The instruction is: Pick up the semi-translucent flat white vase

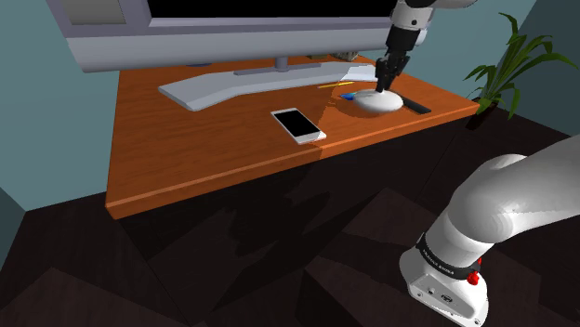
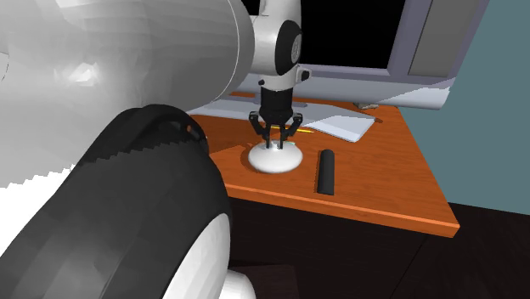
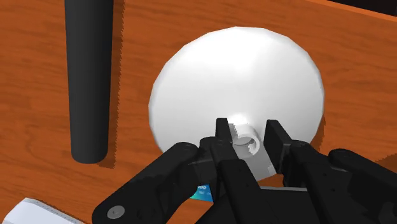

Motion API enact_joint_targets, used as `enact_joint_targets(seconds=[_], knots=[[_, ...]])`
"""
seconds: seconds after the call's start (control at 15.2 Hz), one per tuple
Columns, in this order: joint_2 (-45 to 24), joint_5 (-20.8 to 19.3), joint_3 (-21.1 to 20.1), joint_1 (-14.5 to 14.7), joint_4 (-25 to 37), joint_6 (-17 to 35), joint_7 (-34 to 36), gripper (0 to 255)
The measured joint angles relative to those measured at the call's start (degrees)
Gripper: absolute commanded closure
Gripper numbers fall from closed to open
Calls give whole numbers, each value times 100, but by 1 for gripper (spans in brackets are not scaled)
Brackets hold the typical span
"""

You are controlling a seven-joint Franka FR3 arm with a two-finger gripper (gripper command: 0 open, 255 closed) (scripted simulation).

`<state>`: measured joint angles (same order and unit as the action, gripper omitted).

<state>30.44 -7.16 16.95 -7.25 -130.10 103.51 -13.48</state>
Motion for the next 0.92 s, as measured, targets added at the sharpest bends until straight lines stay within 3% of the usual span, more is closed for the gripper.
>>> enact_joint_targets(seconds=[0.92], knots=[[-152, 85, -70, 53, 1145, -997, -32, 255]])
